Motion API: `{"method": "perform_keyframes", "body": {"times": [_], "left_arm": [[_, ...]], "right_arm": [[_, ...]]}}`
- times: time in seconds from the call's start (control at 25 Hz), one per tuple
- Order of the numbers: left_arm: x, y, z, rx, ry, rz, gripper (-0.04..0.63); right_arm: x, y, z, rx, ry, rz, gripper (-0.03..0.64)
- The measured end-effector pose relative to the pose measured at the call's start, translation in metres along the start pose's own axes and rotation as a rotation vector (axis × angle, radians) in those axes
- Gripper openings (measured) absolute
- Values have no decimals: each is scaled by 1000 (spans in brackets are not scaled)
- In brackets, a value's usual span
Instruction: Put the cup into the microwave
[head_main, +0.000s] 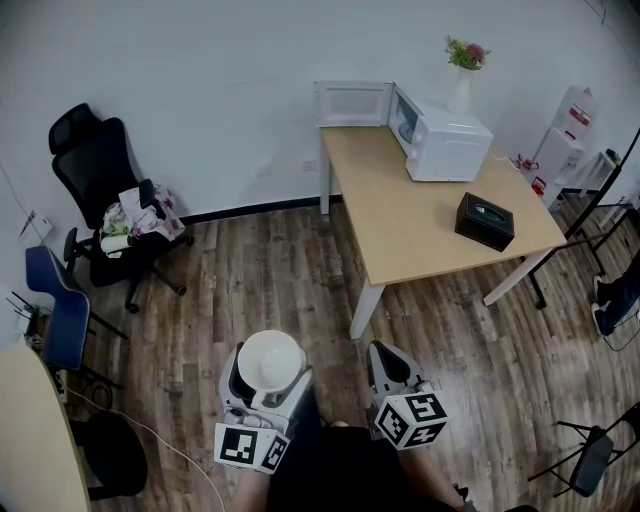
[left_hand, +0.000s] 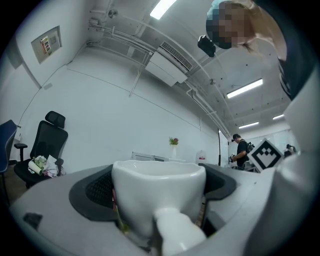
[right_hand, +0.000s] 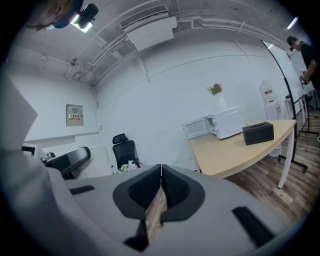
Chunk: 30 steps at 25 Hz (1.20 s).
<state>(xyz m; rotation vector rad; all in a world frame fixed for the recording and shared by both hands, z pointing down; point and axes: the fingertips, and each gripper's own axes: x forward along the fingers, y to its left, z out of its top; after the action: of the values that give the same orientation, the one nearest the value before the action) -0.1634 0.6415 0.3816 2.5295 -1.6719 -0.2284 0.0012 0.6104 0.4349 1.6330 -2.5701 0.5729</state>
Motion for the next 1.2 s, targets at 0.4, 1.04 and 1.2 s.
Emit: {"method": "perform_keyframes", "body": {"times": [0.4,1.04,1.2], "left_arm": [[37,36,3,-31,1,25,480],[147,101,15,-49,4,18,480],[172,118,17,-49,3,16,480]], "right_arm": [[50,0,16,-22,14,20,-6],[165,-34,62,-28,-1,-13,-6],[195,-37,68,-28,11,-10,-6]]}}
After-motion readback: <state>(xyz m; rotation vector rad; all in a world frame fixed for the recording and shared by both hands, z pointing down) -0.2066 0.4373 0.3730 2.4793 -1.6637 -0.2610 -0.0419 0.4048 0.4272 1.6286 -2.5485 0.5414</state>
